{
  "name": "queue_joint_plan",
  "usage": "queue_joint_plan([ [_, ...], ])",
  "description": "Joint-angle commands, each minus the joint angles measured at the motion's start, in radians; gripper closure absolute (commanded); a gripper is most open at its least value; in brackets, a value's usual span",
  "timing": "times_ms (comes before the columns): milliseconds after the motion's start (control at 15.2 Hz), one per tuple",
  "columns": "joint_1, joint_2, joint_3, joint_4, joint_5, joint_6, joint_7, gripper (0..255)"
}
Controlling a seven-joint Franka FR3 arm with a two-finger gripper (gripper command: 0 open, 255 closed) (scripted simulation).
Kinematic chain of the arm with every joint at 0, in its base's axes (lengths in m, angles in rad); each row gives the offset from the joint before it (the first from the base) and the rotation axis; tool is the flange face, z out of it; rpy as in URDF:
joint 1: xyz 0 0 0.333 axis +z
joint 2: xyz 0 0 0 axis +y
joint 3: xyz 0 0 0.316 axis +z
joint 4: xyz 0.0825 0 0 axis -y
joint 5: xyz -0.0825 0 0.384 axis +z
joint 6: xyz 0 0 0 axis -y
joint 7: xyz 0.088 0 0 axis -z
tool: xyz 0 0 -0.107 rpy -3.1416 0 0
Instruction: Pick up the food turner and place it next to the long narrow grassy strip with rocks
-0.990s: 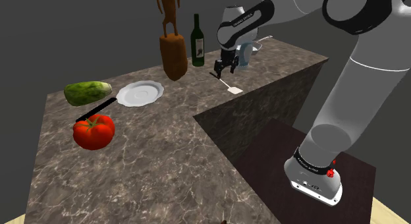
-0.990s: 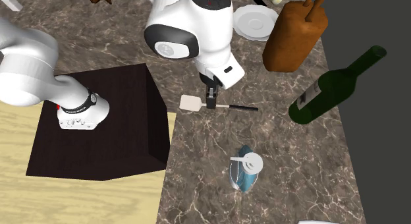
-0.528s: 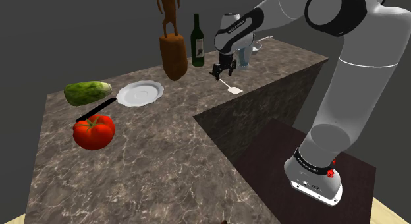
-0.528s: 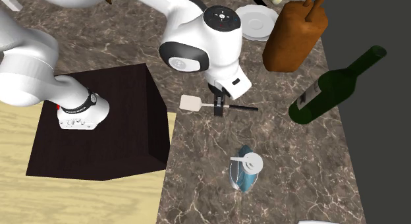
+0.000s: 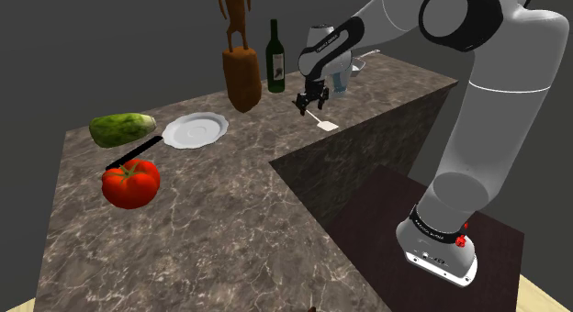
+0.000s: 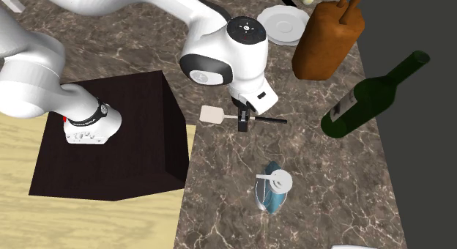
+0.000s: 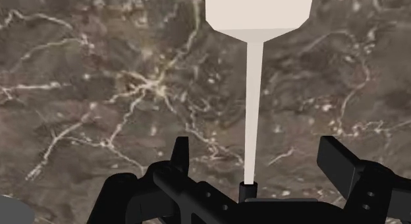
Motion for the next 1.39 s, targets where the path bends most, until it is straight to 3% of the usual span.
queue_joint_plan([
  [0,0.0,0.0,0.0,0.0,0.0,0.0,0.0,0],
  [66,0.0,0.0,0.0,0.0,0.0,0.0,0.0,0],
  [132,0.0,0.0,0.0,0.0,0.0,0.0,0.0,255],
  [726,0.0,0.0,0.0,0.0,0.0,0.0,0.0,255],
  [1320,0.003,-0.063,-0.004,0.048,-0.018,-0.11,0.012,255],
])
